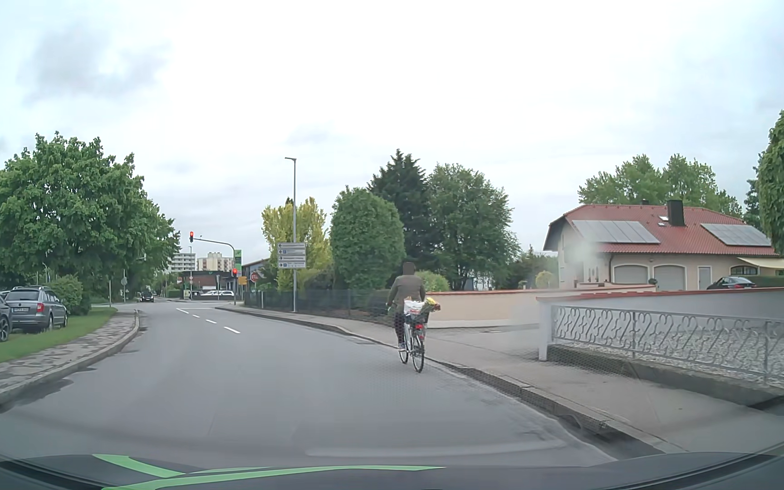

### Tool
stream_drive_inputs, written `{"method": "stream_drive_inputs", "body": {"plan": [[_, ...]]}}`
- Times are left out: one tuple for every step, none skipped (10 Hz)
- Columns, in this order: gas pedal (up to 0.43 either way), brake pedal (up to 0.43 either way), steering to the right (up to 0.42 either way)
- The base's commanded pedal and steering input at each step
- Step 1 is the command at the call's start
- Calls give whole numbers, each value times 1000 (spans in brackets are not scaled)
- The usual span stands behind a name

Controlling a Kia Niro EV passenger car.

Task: Follow the waypoints while adhering to traffic rules and regulations

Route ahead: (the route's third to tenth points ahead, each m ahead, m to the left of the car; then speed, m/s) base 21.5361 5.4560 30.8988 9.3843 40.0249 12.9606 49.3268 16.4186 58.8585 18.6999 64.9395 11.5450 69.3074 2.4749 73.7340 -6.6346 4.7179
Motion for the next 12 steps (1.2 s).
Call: {"method": "stream_drive_inputs", "body": {"plan": [[0,134,-70],[0,128,-70],[0,128,-72],[0,122,-75],[0,116,-77],[0,110,-79],[0,98,-81],[0,85,-83],[0,79,-84],[0,61,-86],[0,30,-89],[0,6,-92]]}}
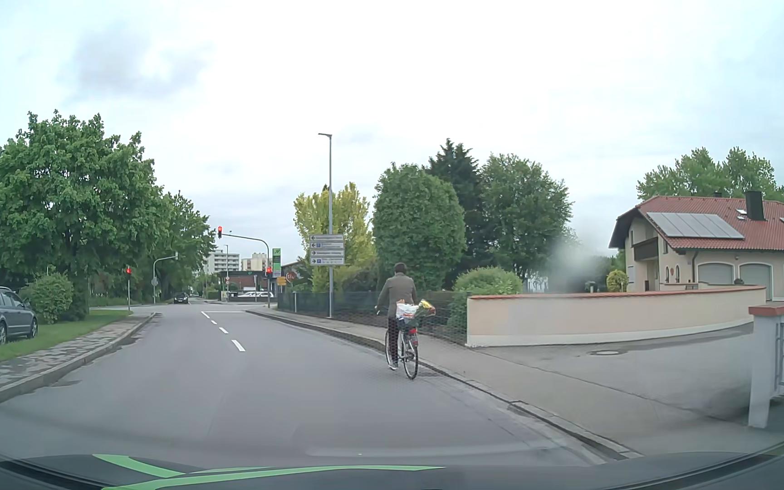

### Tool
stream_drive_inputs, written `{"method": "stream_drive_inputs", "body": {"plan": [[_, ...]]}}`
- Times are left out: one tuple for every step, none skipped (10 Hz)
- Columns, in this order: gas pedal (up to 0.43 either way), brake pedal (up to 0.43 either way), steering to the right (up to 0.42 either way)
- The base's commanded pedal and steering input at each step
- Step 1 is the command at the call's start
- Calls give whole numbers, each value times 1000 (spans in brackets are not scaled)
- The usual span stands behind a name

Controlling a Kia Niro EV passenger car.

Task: Follow the waypoints while adhering to traffic rules and regulations

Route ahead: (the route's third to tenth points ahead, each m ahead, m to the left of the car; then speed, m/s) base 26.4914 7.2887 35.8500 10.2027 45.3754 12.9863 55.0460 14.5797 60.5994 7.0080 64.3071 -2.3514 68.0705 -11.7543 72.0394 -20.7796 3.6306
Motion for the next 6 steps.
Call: {"method": "stream_drive_inputs", "body": {"plan": [[0,0,-94],[0,0,-96],[0,0,-96],[0,0,-97],[0,0,-97],[0,0,-98]]}}
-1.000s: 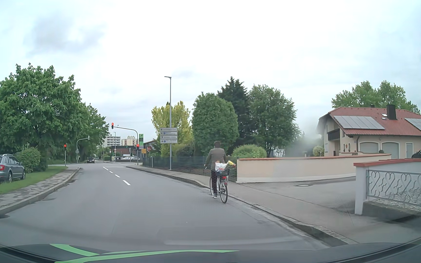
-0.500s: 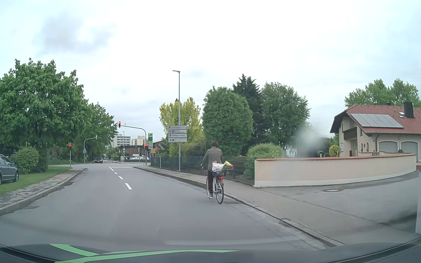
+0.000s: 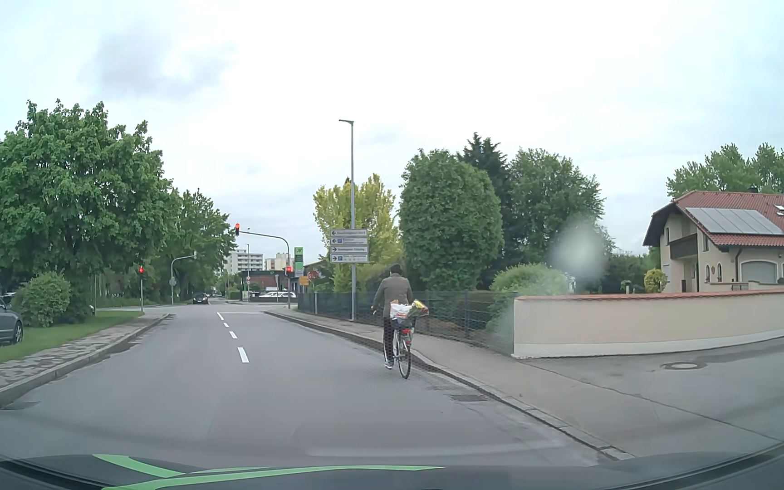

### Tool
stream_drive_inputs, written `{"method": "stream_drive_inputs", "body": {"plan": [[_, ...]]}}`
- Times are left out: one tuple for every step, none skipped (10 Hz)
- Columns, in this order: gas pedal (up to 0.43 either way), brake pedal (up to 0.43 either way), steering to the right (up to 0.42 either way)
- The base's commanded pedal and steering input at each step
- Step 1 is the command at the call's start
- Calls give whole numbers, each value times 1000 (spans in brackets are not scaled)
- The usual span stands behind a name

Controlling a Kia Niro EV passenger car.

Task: Follow the waypoints while adhering to traffic rules and regulations

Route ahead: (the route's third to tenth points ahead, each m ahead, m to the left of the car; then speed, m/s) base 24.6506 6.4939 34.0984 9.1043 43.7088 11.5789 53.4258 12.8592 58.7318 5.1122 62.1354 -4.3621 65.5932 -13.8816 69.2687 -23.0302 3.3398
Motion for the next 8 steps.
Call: {"method": "stream_drive_inputs", "body": {"plan": [[0,0,-99],[0,0,-100],[0,0,-100],[0,0,-101],[0,0,-101],[20,0,-102],[47,0,-103],[47,0,-106]]}}
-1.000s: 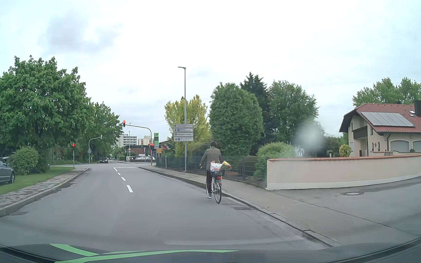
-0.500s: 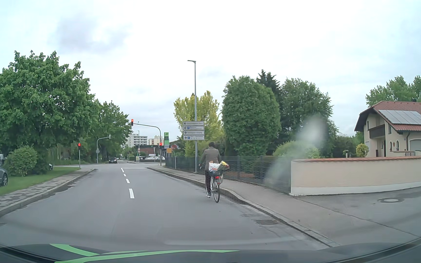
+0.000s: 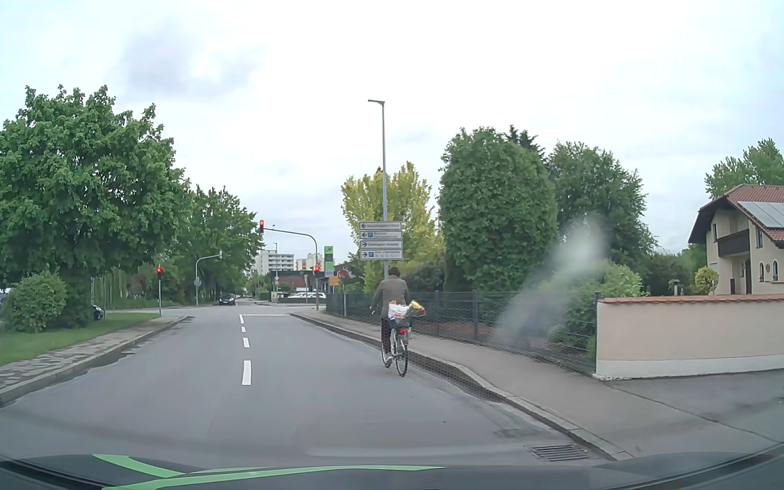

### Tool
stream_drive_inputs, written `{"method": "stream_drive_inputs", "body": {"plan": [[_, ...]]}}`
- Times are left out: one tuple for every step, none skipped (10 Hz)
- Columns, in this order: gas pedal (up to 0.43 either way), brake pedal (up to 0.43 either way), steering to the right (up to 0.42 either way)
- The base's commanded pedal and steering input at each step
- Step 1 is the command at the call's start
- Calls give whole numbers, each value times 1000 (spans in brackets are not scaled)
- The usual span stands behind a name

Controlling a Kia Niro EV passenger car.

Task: Follow the waypoints while adhering to traffic rules and regulations

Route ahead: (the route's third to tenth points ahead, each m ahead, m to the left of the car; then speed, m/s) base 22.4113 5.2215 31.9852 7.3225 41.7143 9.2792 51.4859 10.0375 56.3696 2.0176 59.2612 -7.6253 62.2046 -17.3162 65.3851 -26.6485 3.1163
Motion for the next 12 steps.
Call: {"method": "stream_drive_inputs", "body": {"plan": [[59,0,-107],[87,0,-108],[98,0,-108],[98,0,-108],[110,0,-108],[110,0,-108],[110,0,-108],[118,0,-108],[118,0,-105],[118,0,-101],[118,0,-94],[118,0,-89]]}}
